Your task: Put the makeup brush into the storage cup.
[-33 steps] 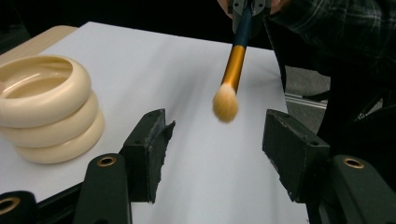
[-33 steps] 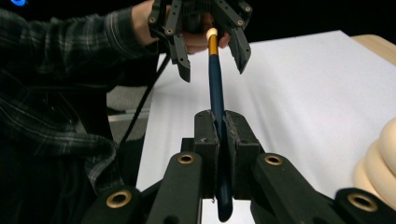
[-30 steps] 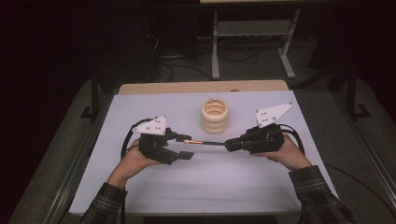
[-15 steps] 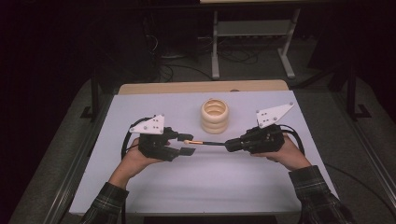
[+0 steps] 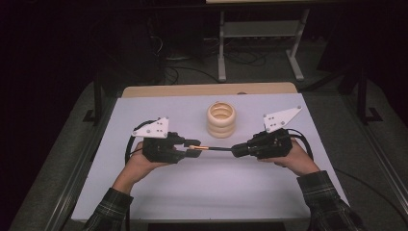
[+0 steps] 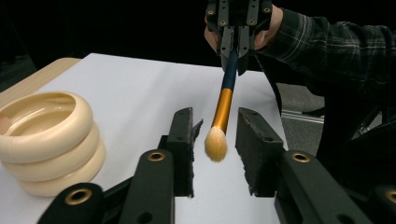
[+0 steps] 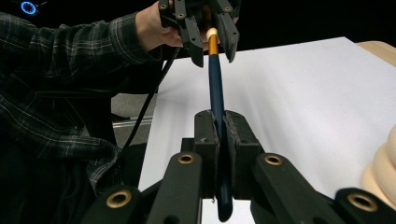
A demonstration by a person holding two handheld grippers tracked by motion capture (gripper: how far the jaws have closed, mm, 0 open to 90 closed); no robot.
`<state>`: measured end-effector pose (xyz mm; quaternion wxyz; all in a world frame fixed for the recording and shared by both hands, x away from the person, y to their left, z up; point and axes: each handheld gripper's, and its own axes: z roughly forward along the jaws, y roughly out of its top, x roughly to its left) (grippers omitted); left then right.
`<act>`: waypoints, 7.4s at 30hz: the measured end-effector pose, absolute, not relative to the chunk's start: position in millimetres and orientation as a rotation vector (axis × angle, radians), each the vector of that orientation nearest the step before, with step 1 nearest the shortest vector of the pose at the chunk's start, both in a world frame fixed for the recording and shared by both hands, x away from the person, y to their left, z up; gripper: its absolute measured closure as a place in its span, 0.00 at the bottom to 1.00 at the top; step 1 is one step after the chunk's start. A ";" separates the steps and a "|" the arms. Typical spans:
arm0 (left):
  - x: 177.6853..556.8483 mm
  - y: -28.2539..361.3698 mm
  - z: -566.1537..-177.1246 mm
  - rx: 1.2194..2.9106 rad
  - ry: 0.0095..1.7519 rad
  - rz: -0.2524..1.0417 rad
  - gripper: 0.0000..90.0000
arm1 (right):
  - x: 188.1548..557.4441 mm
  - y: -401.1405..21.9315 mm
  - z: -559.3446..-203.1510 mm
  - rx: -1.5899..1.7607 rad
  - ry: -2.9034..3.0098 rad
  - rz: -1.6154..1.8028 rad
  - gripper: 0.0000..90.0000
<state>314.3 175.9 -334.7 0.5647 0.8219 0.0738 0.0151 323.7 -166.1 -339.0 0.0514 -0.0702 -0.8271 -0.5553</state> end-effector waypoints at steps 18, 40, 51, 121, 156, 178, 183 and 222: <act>314.0 174.3 -334.7 1.928 0.143 -0.003 0.86 | 323.3 -165.9 -339.6 -0.186 -2.520 -1.685 0.93; 313.0 171.9 -334.9 1.952 0.103 -0.057 0.94 | 324.2 -167.3 -341.2 -0.166 -2.512 -1.683 0.90; 312.3 169.1 -337.2 1.979 0.104 -0.062 0.94 | 324.1 -163.9 -341.8 -0.192 -2.528 -1.643 0.64; 311.7 162.7 -339.1 2.053 0.076 -0.070 0.94 | 329.0 -85.6 -303.9 0.037 -2.896 -0.848 0.91; 314.6 171.8 -344.9 1.984 0.128 -0.023 0.34 | 328.6 -104.8 -317.0 -0.045 -2.835 -1.105 0.92; 316.5 173.4 -345.3 1.961 0.170 0.004 0.28 | 324.5 -132.9 -332.3 -0.172 -2.679 -1.497 0.92; 317.0 174.5 -344.0 1.940 0.184 0.012 0.31 | 323.6 -138.5 -336.7 -0.208 -2.646 -1.565 0.92; 320.6 155.4 -330.9 1.797 0.234 0.009 0.69 | 326.5 -133.1 -346.3 -0.235 -2.546 -1.732 0.92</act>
